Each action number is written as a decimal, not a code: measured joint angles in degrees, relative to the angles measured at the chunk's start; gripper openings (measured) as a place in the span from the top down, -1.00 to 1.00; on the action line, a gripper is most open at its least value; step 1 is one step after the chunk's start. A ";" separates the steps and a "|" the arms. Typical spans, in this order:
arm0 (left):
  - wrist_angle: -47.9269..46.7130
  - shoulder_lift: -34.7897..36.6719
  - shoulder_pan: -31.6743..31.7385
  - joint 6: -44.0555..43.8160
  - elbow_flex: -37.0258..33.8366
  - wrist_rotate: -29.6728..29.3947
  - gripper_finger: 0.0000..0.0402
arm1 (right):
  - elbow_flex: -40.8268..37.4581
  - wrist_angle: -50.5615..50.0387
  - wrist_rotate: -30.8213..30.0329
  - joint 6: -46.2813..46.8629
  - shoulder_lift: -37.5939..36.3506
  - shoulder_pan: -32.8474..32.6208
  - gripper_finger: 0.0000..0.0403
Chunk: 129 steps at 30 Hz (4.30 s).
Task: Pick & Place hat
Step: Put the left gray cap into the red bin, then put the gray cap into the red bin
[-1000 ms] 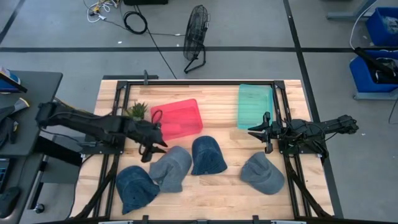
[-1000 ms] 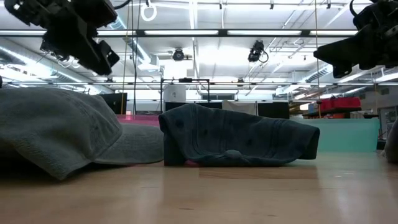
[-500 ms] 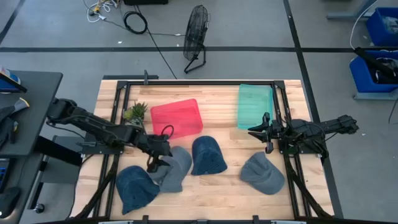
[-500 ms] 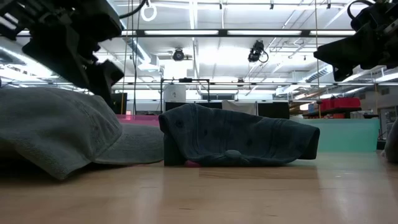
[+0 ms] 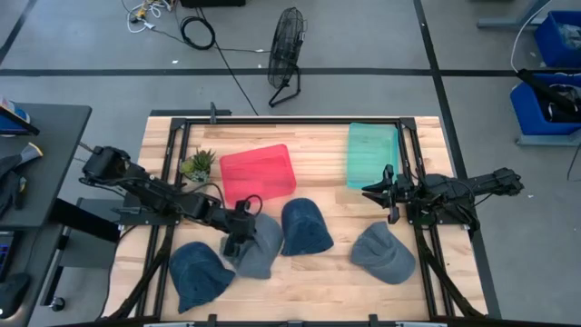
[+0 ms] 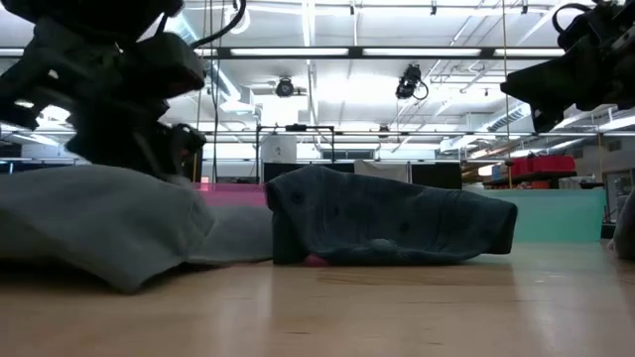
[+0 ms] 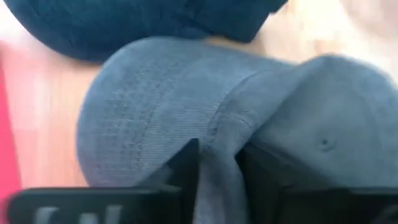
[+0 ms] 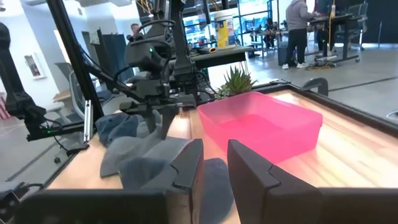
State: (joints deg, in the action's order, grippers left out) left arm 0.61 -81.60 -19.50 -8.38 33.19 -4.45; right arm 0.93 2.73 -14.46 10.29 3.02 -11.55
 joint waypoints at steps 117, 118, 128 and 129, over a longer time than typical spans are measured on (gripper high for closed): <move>-26.33 16.72 41.45 34.56 27.82 13.25 0.36 | 45.39 -54.23 37.30 83.27 59.61 -8.60 0.32; -26.31 16.72 41.45 34.58 27.82 13.22 0.36 | 45.02 -54.30 38.32 86.87 60.60 -9.40 0.32; -26.33 16.72 41.45 34.71 27.82 13.10 0.36 | 44.30 -54.80 38.66 104.53 67.26 -14.40 0.32; -26.45 16.72 41.45 34.71 27.82 13.10 0.36 | 44.30 -54.88 38.45 105.61 67.90 -14.71 0.32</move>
State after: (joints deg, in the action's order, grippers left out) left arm -25.84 -64.88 21.96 26.33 61.01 8.65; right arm 45.23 -52.15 23.99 115.90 70.92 -26.26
